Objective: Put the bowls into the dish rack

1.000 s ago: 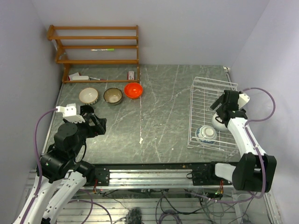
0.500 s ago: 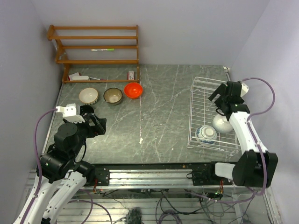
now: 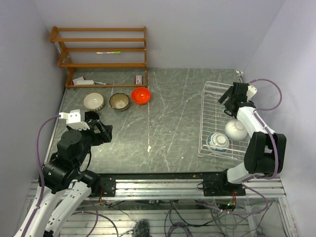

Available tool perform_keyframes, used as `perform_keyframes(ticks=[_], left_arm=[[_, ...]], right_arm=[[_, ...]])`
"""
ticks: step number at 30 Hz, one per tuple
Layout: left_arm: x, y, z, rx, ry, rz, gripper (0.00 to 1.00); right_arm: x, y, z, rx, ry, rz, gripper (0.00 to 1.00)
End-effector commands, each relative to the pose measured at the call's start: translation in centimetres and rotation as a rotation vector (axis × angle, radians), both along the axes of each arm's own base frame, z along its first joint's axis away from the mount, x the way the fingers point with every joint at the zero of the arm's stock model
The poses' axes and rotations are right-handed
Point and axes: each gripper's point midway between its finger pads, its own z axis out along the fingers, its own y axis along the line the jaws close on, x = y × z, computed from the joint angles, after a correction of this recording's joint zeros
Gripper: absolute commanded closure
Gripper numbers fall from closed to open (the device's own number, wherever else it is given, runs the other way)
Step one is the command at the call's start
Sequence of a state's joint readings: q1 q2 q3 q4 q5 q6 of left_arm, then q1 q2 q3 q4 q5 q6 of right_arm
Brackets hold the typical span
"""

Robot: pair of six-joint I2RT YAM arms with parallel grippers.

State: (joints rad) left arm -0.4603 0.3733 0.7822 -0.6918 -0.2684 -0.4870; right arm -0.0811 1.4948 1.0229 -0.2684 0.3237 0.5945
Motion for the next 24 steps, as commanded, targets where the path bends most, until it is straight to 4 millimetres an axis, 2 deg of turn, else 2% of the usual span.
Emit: perform_keyframes(ticks=[1,4,7,14,17,20,24], left_arm=[[0.3,-0.1,1.0,-0.007,-0.029,0.002,0.01],[0.3,-0.1,1.0,-0.006,-0.027,0.001,0.01],[0.3,-0.1,1.1,-0.008,-0.03,0.0,0.01],[0.4,-0.4,0.9,-0.004,-0.023,-0.01,0.01],[0.5,-0.4,0.8,-0.003,-0.02,-0.012,0.01],[0.4,-0.4,0.9,-0.005,-0.024,-0.011,0.01],[0.3,-0.3,1.0,-0.007,-0.028,-0.01,0.01]], right_arm=[[-0.2,-1.1,-1.1,-0.025,0.025,-0.075,0.08],[-1.0,-1.1,-2.0,-0.011,0.054,-0.093,0.08],[-2.9,-0.9,-3.5,0.003,0.099,-0.114,0.08],[-7.2,-1.4,-4.8,-0.013,0.207,-0.182,0.08],[-8.6,-1.0,-5.6,0.003,0.233,-0.172,0.08],[-9.6,-0.3,-5.7,0.03,0.222,-0.151,0.08],[-10.8,0.0,-4.8,0.04,0.193,-0.151,0.08]])
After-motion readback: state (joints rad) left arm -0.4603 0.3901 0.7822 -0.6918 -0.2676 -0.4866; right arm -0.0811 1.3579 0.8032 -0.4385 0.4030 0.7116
